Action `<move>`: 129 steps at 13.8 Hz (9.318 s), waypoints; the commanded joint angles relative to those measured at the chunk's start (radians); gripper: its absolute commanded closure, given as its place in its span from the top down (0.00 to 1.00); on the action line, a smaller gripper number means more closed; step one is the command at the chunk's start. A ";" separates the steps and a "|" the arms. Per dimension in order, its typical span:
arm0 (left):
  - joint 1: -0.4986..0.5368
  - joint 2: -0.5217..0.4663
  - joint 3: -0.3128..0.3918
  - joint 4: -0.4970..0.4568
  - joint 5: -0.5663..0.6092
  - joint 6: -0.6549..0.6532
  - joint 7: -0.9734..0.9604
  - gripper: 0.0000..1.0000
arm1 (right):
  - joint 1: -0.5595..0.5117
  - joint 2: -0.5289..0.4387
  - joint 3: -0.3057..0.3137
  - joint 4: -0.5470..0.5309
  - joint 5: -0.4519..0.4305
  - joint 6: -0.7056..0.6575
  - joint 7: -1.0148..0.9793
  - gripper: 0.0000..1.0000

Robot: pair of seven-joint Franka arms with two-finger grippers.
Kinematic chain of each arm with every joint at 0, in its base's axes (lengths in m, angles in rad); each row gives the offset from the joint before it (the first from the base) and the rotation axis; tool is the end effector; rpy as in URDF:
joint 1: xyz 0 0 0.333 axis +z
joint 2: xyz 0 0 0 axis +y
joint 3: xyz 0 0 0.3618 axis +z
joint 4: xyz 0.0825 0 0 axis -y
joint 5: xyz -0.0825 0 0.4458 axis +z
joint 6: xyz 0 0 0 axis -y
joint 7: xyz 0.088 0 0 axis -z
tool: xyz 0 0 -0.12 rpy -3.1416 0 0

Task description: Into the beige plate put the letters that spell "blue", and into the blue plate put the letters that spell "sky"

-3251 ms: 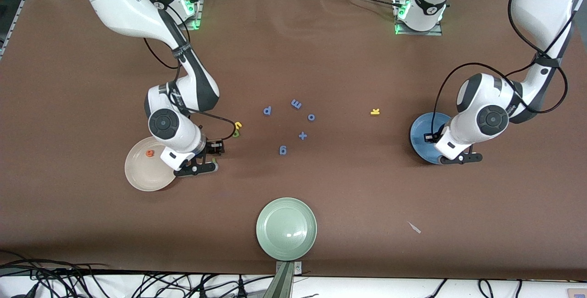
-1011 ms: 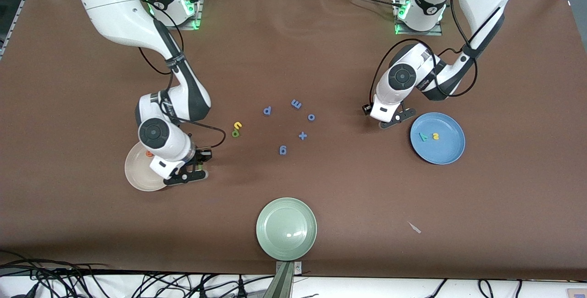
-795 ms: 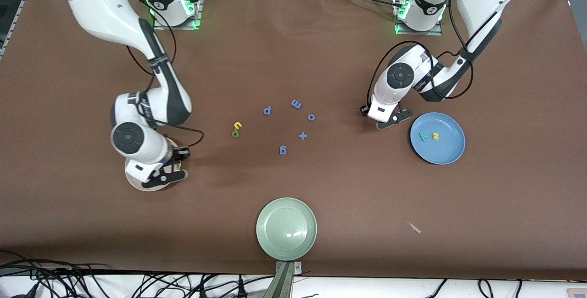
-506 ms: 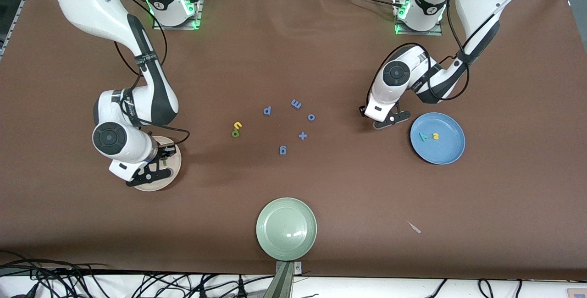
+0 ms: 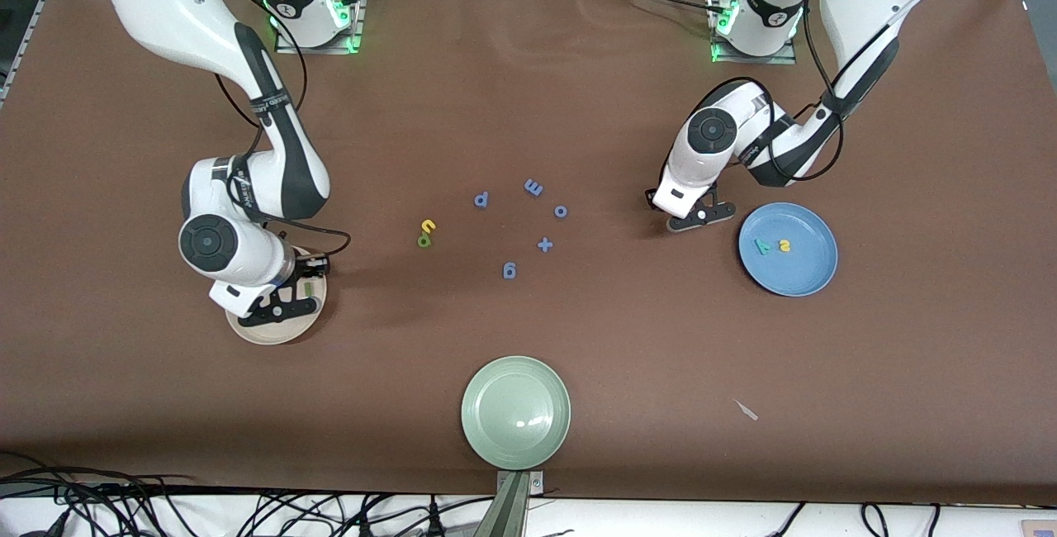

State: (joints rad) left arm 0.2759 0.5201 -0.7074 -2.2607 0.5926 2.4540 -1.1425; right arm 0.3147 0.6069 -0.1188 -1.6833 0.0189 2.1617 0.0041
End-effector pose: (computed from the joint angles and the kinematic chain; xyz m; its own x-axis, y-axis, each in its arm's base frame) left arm 0.4997 -0.2528 0.1454 0.9634 0.2570 -0.0761 0.2493 -0.9634 -0.0984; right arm 0.7202 0.1522 0.2238 0.9738 0.1911 -0.1237 0.1988 -0.9786 0.0539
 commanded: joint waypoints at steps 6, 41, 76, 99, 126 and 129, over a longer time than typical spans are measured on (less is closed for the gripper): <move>0.000 0.006 0.000 -0.005 0.033 -0.003 0.021 0.38 | 0.092 -0.029 0.128 -0.053 0.009 0.035 0.471 0.52; 0.683 0.005 -0.313 0.117 0.046 -0.334 0.481 0.75 | 0.182 -0.035 0.117 -0.227 -0.053 0.308 0.640 0.26; -0.262 -0.403 0.667 0.816 -0.544 -0.930 0.826 1.00 | 0.285 -0.125 0.056 -0.373 0.128 0.367 0.741 0.67; -0.337 -0.534 0.793 0.668 -0.652 -1.004 0.978 1.00 | 0.320 -0.070 0.030 -0.381 0.084 0.464 0.755 0.34; -0.339 -0.462 0.769 0.763 -0.597 -1.017 0.981 1.00 | 0.138 -0.047 -0.263 0.069 0.168 -0.067 -0.112 0.59; -0.327 -0.463 0.775 0.777 -0.596 -1.017 0.989 1.00 | 0.156 -0.062 -0.262 0.154 0.159 -0.201 -0.043 0.60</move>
State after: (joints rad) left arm -0.0555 0.0473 0.0656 -1.5166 -0.0352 1.4523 -0.1687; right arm 0.4569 0.5531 -0.3813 -1.5908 0.1657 2.0494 -0.0760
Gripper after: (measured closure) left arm 0.000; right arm 0.410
